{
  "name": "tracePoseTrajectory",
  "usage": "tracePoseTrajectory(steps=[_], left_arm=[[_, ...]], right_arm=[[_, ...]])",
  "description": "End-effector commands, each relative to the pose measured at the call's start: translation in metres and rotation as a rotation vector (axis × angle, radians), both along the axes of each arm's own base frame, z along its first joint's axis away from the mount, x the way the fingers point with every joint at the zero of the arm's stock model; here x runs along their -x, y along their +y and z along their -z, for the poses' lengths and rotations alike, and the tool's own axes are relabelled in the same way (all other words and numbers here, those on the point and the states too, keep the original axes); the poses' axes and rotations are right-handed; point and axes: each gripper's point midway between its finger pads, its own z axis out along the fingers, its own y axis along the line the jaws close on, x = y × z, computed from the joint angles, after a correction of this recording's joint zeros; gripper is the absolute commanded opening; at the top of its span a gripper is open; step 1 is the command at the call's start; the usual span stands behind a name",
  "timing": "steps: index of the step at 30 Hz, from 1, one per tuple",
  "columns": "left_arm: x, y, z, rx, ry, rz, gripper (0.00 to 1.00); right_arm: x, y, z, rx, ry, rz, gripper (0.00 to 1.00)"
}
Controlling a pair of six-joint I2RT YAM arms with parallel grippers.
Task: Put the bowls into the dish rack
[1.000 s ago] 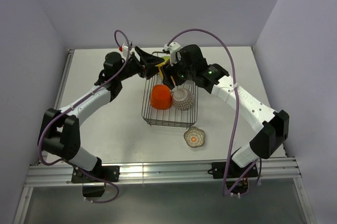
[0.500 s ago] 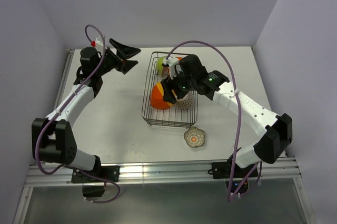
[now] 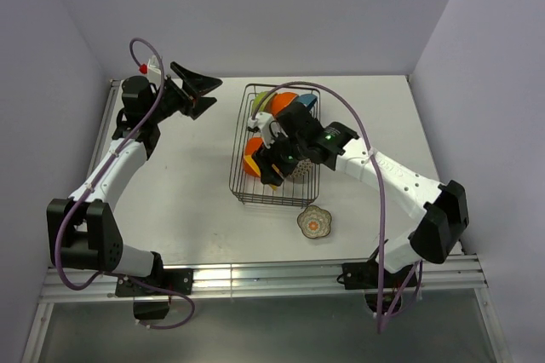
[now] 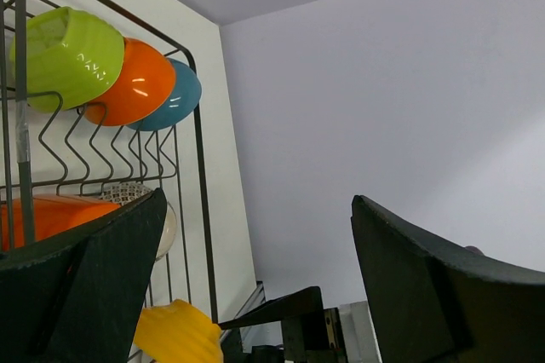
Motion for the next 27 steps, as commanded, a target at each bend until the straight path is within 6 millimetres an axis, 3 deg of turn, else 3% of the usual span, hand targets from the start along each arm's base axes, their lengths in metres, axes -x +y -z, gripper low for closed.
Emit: tracePoseTrajectory(steps=[1, 8, 27], left_arm=[[0.008, -0.001, -0.013, -0.011, -0.059, 0.027, 0.95], [0.009, -0.001, -0.015, -0.011, -0.074, 0.04, 0.95], [0.008, 0.003, -0.008, -0.01, -0.061, 0.046, 0.95]], right_arm=[[-0.001, 0.002, 0.005, 0.039, -0.033, -0.046, 0.0], [-0.004, 0.004, 0.019, 0.128, -0.035, -0.075, 0.0], [-0.01, 0.012, 0.036, 0.277, -0.055, -0.213, 0.0]])
